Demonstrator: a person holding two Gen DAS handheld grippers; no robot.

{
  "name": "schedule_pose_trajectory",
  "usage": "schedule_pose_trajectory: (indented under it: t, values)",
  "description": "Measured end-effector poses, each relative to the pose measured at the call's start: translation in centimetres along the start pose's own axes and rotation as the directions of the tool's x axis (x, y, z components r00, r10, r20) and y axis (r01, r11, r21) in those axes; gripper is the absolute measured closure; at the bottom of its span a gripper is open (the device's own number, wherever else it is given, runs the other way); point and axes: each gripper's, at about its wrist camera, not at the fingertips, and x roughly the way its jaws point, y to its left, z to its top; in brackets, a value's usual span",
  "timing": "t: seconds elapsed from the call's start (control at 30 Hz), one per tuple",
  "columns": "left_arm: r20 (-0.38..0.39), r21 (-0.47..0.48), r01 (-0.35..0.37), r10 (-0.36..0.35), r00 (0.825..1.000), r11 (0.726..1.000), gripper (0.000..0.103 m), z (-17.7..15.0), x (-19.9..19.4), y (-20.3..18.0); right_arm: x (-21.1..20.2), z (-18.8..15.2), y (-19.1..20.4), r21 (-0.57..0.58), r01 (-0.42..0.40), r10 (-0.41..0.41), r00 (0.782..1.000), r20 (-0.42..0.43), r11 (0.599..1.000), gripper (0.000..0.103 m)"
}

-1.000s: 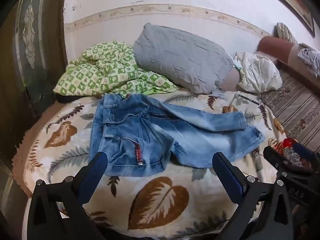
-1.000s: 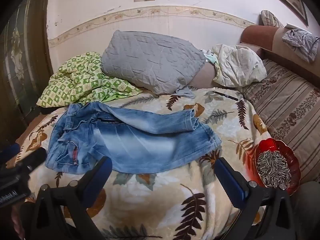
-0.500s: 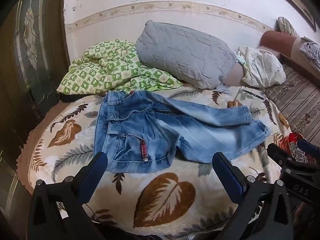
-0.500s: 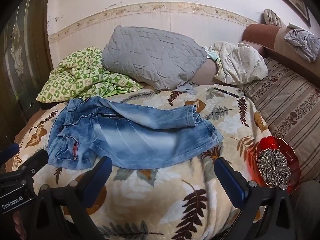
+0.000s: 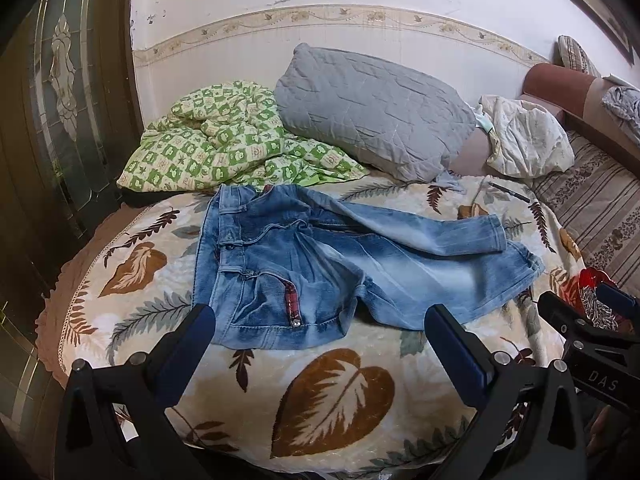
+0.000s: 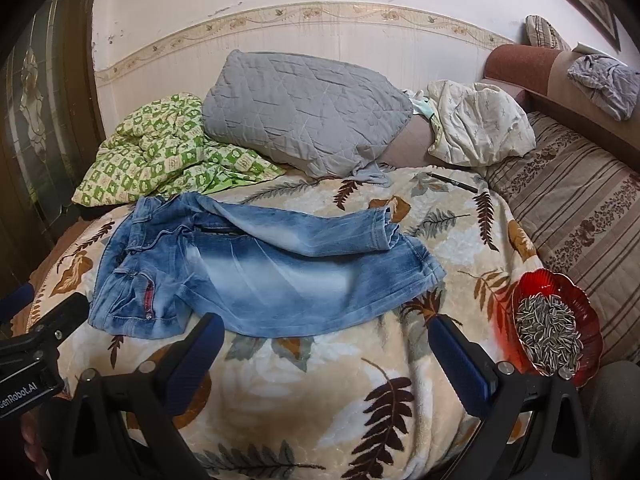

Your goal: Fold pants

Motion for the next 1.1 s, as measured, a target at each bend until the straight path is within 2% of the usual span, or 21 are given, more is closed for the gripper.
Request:
schedule_pose_trajectory:
  t: [1.1]
  values:
    - [0.000,0.002,-0.010,0.010,1.000,1.000,0.000,-0.14,0.05,0.51,0.29,-0.43,0.09,-0.002,-0.002,0.002,1.000,-0.003,1.000,0.000]
